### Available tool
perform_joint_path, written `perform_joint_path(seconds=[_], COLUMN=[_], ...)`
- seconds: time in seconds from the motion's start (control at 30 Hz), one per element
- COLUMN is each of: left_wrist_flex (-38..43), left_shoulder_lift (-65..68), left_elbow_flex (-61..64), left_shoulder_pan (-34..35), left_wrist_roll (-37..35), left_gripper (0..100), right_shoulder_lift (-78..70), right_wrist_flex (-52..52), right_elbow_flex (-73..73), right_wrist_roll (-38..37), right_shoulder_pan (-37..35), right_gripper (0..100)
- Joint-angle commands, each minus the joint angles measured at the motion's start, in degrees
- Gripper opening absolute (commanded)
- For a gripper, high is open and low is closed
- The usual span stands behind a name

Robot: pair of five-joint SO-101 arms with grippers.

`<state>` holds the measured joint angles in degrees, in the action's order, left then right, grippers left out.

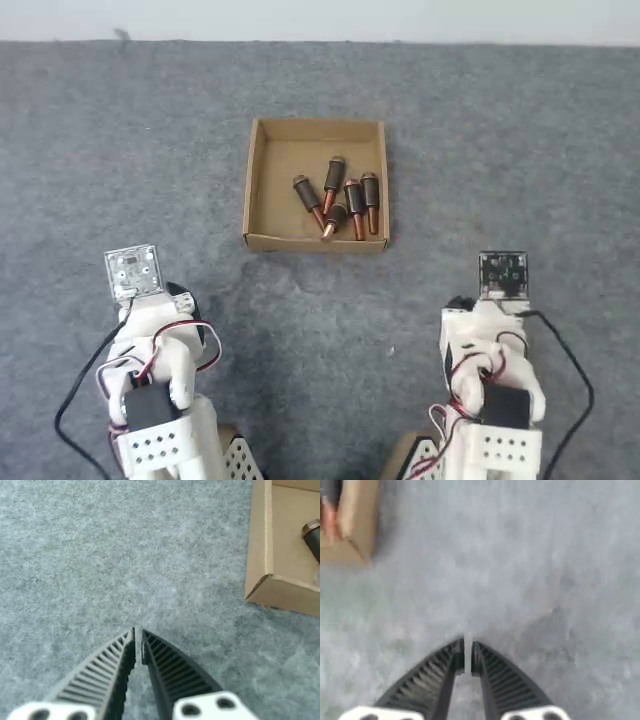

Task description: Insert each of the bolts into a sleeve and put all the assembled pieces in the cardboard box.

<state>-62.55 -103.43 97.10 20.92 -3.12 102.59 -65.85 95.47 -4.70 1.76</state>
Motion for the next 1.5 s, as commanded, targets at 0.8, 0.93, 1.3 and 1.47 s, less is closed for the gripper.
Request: perform_joint_path(seconds=[0.8,0.93,1.3,1.47], left_wrist_flex=[-0.9,-1.1,-1.0,-1.0], left_shoulder_lift=[-0.6,-0.6,-0.6,-0.6], left_elbow_flex=[-0.6,-0.6,-0.6,-0.6], left_shoulder_pan=[-1.7,-1.5,-0.6,-0.6], left_wrist_roll=[0.4,0.4,0.4,0.4], left_gripper=[2,2,2,2], right_shoulder_lift=[0.7,0.7,0.7,0.7], right_wrist_flex=[-8.7,-8.7,-8.7,-8.7], right_elbow_flex=[1.0,1.0,1.0,1.0], right_wrist_roll=[-1.0,-1.0,-1.0,-1.0], right_shoulder_pan=[-3.0,-3.0,-3.0,-3.0], right_gripper=[0.6,0.6,0.6,0.6])
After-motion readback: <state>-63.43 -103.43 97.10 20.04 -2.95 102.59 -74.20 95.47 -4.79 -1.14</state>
